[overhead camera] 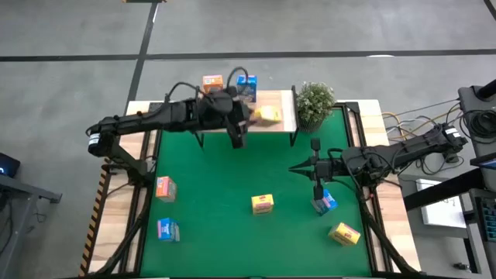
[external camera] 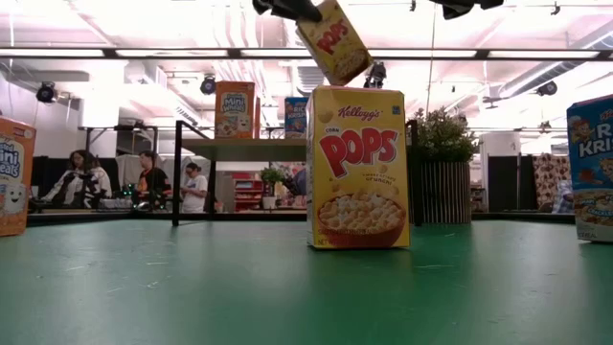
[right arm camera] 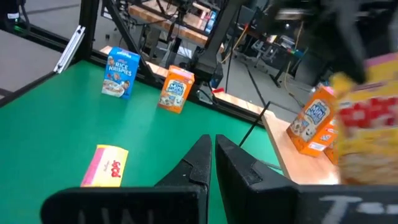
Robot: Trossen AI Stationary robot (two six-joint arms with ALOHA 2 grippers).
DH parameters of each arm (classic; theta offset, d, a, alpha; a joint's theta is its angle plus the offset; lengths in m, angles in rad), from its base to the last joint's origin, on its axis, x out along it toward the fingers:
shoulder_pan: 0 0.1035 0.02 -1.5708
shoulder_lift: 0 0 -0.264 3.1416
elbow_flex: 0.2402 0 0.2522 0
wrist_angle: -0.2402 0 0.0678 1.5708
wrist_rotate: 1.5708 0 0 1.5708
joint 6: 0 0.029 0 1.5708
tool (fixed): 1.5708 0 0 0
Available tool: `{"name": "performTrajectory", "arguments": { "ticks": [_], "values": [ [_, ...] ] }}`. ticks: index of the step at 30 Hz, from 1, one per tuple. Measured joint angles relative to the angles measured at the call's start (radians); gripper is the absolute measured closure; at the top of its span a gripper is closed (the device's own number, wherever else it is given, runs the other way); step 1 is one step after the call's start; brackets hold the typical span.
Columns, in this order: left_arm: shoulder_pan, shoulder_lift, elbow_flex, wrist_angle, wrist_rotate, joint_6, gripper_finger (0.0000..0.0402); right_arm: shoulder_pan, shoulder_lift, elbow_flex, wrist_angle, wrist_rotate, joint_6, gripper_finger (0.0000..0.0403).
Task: Stack cereal on shelf
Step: Put the top left yellow cereal box on the shelf
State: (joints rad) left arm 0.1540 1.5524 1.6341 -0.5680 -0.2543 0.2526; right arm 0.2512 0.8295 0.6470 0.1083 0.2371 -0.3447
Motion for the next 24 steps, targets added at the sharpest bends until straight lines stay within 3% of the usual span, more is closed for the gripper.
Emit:
{"name": "performTrajectory", "arguments": {
  "ticks": [11,24],
  "values": [
    [0.115,0.059,0.007,0.049,0.002,-0.036,0.0256,0.0,-0.012,-0.011,-0.002,0.0,0.012,0.039],
    [0.14,0.234,0.272,-0.242,0.003,-0.016,0.0256,0.0,-0.011,-0.013,-0.001,0.0,0.036,0.039]
  ]
}}
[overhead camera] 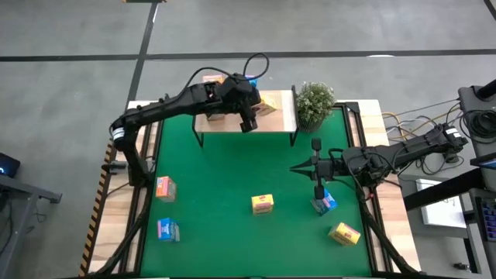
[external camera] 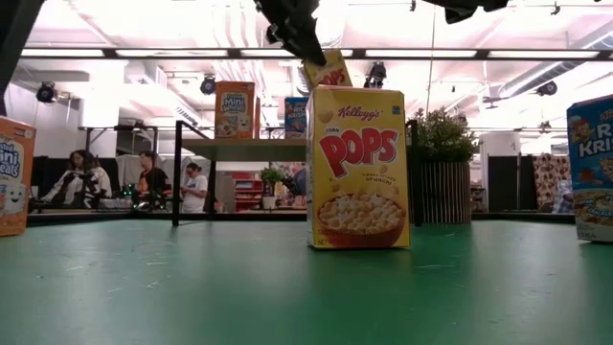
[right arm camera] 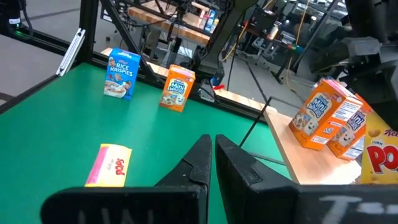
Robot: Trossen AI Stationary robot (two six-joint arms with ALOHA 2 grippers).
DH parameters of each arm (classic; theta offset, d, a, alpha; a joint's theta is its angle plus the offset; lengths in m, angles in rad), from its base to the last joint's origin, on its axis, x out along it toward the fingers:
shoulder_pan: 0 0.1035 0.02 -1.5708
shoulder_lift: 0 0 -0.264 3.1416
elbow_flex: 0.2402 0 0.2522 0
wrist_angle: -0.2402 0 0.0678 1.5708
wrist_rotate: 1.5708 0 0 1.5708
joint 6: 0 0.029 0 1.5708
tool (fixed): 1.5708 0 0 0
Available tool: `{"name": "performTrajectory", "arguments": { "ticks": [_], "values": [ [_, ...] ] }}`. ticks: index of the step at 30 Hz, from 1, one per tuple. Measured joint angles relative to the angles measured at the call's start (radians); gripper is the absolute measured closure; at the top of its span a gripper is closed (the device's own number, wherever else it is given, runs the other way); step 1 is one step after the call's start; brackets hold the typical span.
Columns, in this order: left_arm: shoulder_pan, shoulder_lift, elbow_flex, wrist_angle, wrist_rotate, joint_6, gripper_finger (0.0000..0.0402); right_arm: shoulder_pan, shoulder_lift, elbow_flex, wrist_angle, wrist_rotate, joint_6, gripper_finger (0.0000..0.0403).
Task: Stack cereal on shelf
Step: Put the top left yellow cereal box on the shelf
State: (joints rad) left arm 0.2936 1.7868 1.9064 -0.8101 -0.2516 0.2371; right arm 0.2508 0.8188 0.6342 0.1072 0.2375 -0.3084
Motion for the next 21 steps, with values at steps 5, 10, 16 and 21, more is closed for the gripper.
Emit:
{"name": "performTrajectory", "arguments": {
  "ticks": [5,10,16,21],
  "values": [
    [0.006,0.033,0.03,-0.031,0.0,-0.013,0.0256,0.0,0.0,0.0,-0.006,0.0,0.018,0.039],
    [0.009,0.043,0.03,-0.034,0.029,-0.014,0.0244,0.0,0.0,0.0,-0.021,0.0,0.032,0.039],
    [0.013,0.059,0.03,-0.032,0.052,-0.014,0.0214,0.0,0.0,0.0,-0.023,0.0,0.041,0.039],
    [0.019,0.073,0.03,-0.023,0.051,-0.003,0.0199,0.0,0.0,0.0,-0.022,0.0,0.048,0.039]
  ]
}}
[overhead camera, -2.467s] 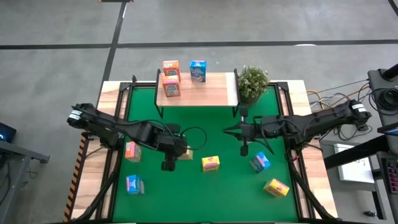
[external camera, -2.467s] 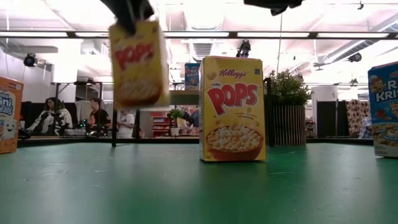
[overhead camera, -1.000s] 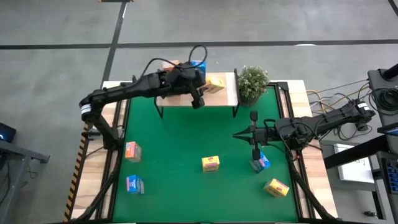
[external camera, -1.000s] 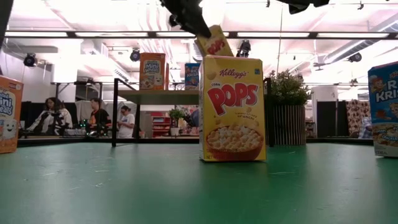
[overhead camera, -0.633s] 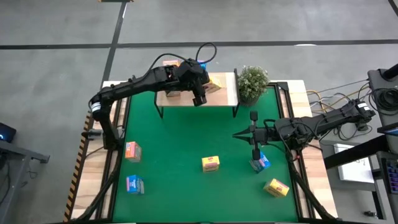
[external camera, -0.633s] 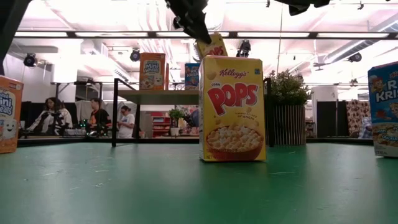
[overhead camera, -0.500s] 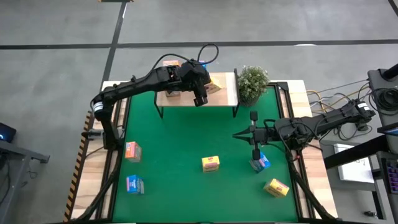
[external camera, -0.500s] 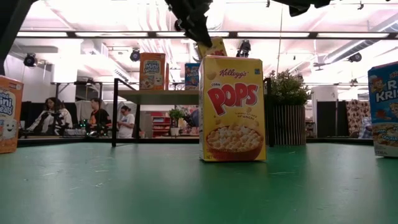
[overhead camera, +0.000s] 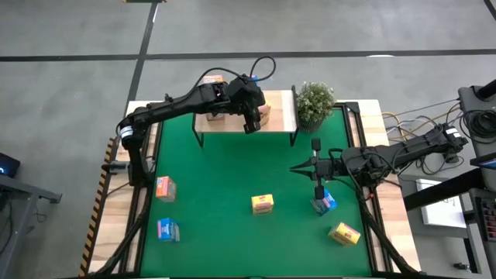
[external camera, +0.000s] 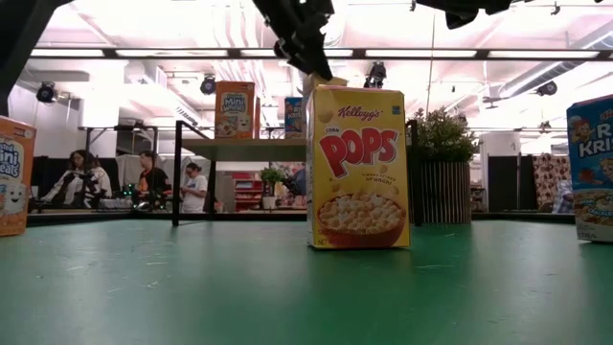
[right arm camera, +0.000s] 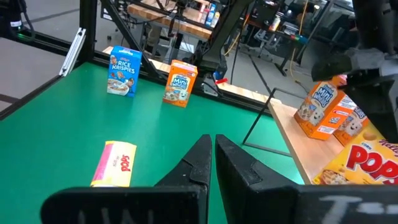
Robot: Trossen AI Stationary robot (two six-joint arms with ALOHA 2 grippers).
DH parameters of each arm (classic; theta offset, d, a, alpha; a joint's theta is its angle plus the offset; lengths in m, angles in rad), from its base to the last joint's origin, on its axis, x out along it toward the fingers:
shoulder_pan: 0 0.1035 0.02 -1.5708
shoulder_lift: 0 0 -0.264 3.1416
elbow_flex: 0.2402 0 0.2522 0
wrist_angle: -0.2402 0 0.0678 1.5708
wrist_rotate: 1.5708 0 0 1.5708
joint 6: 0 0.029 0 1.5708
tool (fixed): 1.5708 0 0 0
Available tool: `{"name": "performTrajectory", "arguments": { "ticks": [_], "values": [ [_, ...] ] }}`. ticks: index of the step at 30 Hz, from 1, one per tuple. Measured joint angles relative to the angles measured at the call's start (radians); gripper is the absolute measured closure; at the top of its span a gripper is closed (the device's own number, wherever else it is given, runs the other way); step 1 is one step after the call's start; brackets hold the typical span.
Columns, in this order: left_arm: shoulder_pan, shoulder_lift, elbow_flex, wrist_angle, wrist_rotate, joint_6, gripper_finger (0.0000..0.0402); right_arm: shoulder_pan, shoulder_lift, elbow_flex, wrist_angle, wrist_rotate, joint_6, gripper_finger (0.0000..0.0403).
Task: Stack cereal on shelf
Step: Put the top left yellow cereal box on the shelf, then adjust the yellow cereal box on the shelf
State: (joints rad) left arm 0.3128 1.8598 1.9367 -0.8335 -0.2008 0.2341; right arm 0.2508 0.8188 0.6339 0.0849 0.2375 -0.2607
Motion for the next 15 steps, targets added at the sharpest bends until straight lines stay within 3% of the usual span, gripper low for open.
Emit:
{"name": "performTrajectory", "arguments": {
  "ticks": [6,15],
  "values": [
    [0.0,0.0,0.012,-0.005,0.001,0.02,0.0196,0.0,0.0,0.0,0.0,0.0,0.0,0.039],
    [-0.009,0.0,0.131,-0.107,0.001,0.03,0.0196,0.0,0.0,0.0,0.0,0.001,0.025,0.039]
  ]
}}
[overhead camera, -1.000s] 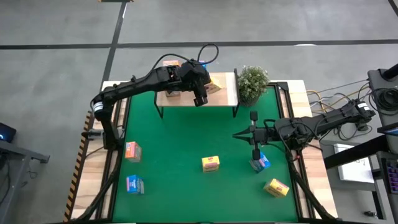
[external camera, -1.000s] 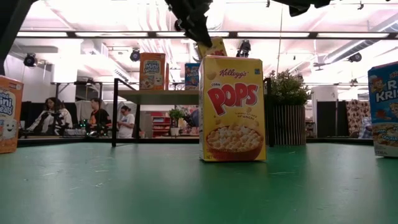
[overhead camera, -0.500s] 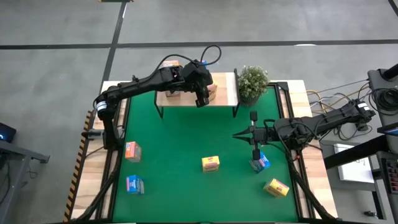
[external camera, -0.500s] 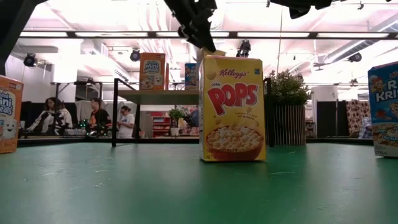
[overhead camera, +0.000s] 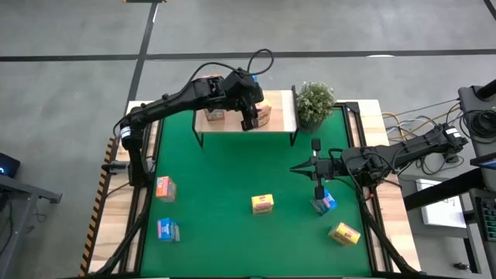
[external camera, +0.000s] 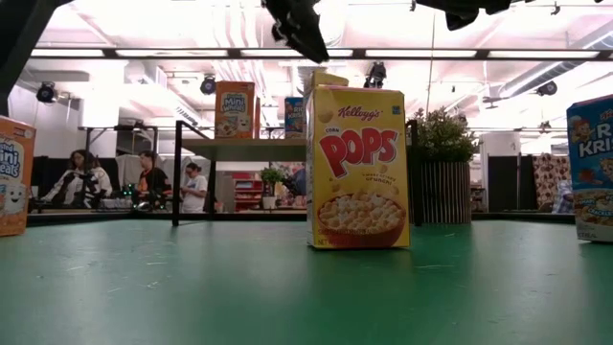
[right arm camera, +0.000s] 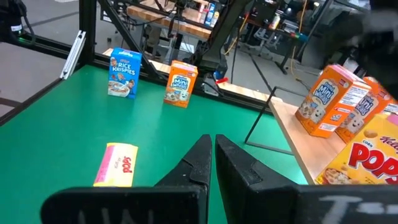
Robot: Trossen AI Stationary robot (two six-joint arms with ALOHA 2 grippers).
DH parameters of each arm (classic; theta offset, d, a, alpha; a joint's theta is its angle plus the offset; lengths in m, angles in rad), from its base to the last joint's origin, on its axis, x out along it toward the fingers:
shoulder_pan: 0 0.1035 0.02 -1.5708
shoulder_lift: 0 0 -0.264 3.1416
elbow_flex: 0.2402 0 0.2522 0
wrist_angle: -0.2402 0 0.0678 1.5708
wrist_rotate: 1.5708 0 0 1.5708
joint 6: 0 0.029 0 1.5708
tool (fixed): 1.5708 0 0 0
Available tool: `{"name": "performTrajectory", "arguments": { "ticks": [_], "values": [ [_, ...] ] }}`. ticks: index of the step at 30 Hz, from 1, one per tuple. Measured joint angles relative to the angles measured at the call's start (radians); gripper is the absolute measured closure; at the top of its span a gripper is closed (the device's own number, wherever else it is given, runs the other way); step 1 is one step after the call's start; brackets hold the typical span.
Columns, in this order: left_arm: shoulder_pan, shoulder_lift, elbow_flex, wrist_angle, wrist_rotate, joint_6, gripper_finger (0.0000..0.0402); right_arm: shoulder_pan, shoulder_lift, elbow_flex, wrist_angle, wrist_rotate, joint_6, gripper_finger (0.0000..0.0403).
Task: Stack cereal on shelf
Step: Adjust the yellow cereal box on the shelf
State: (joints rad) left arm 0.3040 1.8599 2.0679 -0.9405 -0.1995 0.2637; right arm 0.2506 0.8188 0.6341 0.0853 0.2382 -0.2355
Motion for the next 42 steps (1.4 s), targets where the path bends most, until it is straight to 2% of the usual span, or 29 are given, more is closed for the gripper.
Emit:
{"name": "performTrajectory", "arguments": {
  "ticks": [6,11,14,21,25,28,32,35,38,42],
  "values": [
    [-0.024,-0.01,0.065,-0.037,0.0,0.034,0.0196,-0.002,0.0,0.0,0.001,0.005,0.028,0.039],
    [-0.045,-0.063,0.007,-0.043,0.001,0.046,0.0196,-0.002,0.001,0.0,0.002,0.081,0.043,0.039],
    [-0.057,-0.122,-0.099,-0.002,0.0,0.044,0.0196,-0.004,0.001,0.0,0.004,0.088,0.042,0.039],
    [-0.066,-0.339,-0.453,0.273,0.001,0.042,0.0196,-0.085,0.001,0.014,0.027,0.086,0.043,0.039],
    [-0.066,-0.464,-0.639,0.402,0.001,0.033,0.0196,-0.158,0.001,0.061,-0.025,0.054,0.044,0.039],
    [-0.068,-0.553,-0.753,0.474,0.001,-0.001,0.0196,-0.219,0.001,0.107,-0.078,-0.009,0.043,0.0391],
    [-0.072,-0.657,-0.882,0.553,0.0,-0.048,0.0196,-0.298,0.001,0.173,-0.137,-0.079,0.042,0.0391],
    [-0.077,-0.733,-0.962,0.611,0.0,-0.079,0.0196,-0.349,0.016,0.224,-0.19,-0.09,0.037,0.0391],
    [-0.082,-0.798,-1.027,0.658,0.001,-0.101,0.0196,-0.392,0.053,0.289,-0.249,-0.101,0.015,0.0391],
    [-0.087,-0.865,-1.085,0.696,0.001,-0.116,0.0196,-0.449,0.133,0.397,-0.329,-0.176,-0.019,0.0391]
  ]
}}
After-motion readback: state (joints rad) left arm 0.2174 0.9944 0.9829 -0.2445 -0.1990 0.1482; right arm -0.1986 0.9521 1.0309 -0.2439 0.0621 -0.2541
